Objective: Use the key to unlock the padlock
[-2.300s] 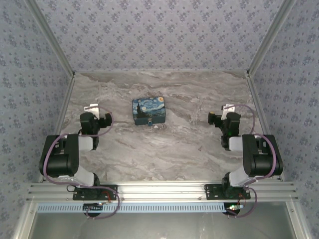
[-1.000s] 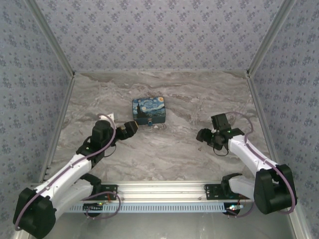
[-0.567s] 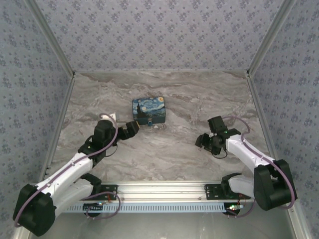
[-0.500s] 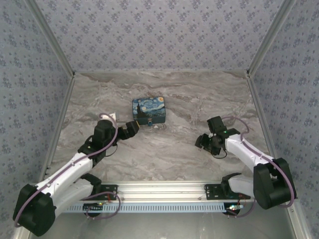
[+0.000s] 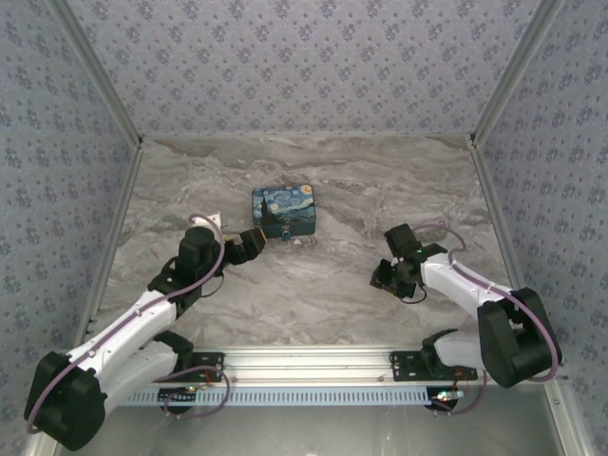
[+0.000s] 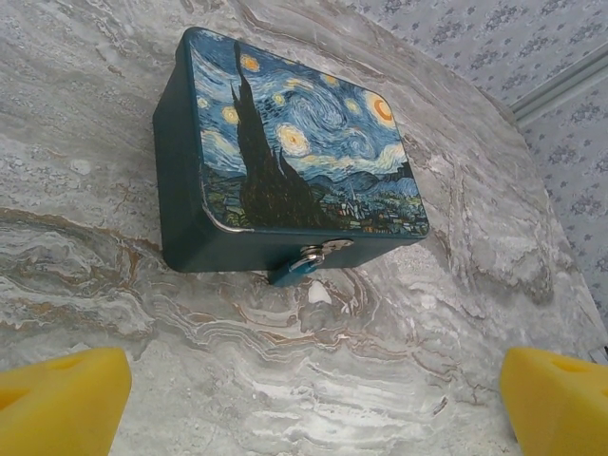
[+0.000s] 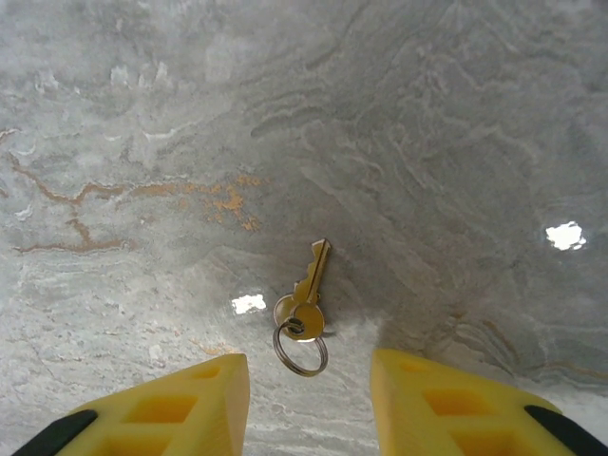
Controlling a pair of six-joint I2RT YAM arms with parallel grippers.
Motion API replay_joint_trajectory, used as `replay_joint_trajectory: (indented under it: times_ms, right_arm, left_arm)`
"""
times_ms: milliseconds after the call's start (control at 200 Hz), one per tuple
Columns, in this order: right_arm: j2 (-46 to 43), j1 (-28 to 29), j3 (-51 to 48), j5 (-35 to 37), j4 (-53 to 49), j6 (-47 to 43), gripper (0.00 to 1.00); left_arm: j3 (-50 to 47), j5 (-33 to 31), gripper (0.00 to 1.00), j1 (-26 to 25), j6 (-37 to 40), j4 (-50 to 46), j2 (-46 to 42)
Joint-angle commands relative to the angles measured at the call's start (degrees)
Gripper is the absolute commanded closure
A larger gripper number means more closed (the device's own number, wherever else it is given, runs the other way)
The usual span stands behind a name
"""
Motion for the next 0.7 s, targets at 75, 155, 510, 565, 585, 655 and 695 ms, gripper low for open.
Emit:
replay_joint_trajectory:
  times_ms: [75, 155, 510, 565, 585, 655, 695]
  right_arm:
    - [1.8, 1.0, 2.6, 2.7, -2.0, 0.2, 0.64]
    - [2.8, 1.4, 3.1, 2.8, -2.0, -0.1, 0.66]
    - [6.4, 2.3, 3.8, 4.2, -1.5, -1.3, 0.76]
    - [6.8, 2.4, 3.8, 4.4, -1.5, -1.5, 0.77]
    - [7.0, 2.4, 3.8, 4.4, -1.5, -1.6, 0.78]
    - [7.3, 2.5, 3.7, 4.8, -1.4, -1.7, 0.8]
    - [7.2, 2.6, 3.5, 5.0, -1.3, -1.6, 0.82]
  left_arm:
    - [2.2, -0.4, 0.01, -0.3, 0.8, 0.3, -0.6]
    - [2.3, -0.4, 0.01, -0.3, 1.0, 0.1, -0.8]
    - [3.3, -0.3, 0.01, -0.3, 1.2, -0.5, -0.9]
    - [3.3, -0.3, 0.01, -0.3, 1.3, -0.6, -0.9]
    - [3.4, -0.3, 0.01, -0.3, 1.3, -0.7, -0.8]
    - [3.5, -0.3, 0.01, -0.3, 1.3, -0.9, -0.8]
    - [3.6, -0.3, 0.01, -0.3, 1.4, -1.0, -0.8]
